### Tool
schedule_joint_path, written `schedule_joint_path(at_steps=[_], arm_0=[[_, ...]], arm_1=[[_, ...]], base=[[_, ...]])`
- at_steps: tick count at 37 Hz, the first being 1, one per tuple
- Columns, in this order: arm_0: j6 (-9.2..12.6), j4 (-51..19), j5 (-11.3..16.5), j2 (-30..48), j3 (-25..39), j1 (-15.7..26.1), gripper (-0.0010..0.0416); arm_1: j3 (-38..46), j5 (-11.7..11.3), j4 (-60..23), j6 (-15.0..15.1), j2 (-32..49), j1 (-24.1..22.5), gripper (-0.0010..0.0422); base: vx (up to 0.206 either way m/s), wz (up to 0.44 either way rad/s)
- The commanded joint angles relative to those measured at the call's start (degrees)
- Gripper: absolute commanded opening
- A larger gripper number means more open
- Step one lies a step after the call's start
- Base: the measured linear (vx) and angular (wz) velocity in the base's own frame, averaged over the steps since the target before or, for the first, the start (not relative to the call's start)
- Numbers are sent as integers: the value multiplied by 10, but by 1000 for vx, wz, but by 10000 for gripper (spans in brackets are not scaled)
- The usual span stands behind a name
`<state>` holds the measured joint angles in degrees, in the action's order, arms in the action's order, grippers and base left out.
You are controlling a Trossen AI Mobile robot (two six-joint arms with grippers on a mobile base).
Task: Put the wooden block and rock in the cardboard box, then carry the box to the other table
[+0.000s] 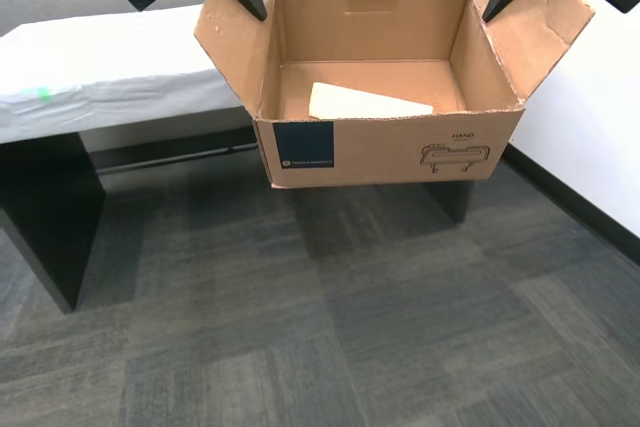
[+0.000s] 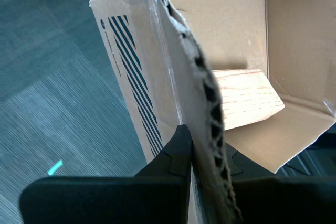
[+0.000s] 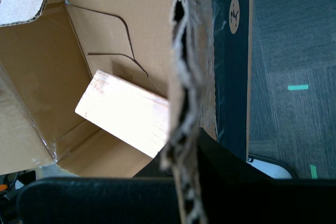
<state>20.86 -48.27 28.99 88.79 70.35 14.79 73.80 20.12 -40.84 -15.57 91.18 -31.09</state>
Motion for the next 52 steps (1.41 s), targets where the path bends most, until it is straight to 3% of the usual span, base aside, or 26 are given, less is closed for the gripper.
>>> schedule_joint_path(at_steps=[1, 10, 22, 29, 39, 42, 47, 52], arm_0=[[9, 3, 12, 0, 1, 1, -1], [6, 8, 12, 0, 1, 0, -1], [-3, 9, 10, 0, 1, 1, -1], [-15, 5, 10, 0, 1, 1, -1], [-21, 5, 10, 0, 1, 2, -1], [-26, 8, 10, 0, 1, 2, -1], [-28, 13, 10, 0, 1, 2, -1], [-28, 13, 10, 0, 1, 2, -1]], arm_1=[[1, 14, 2, 7, 1, -1, -1], [1, 14, 16, 5, 3, -2, -1], [1, 14, 19, -56, 4, -2, -1], [1, 14, 19, -73, 4, -2, -1], [1, 13, 20, -70, 4, -1, -1], [1, 7, 21, -82, 4, -1, -1], [1, -23, 22, -85, 4, -1, -1], [1, -25, 24, -73, 4, -2, -1]], base=[[192, 110], [190, 71], [194, 30], [196, 86], [196, 78], [183, 33], [182, 16], [179, 5]])
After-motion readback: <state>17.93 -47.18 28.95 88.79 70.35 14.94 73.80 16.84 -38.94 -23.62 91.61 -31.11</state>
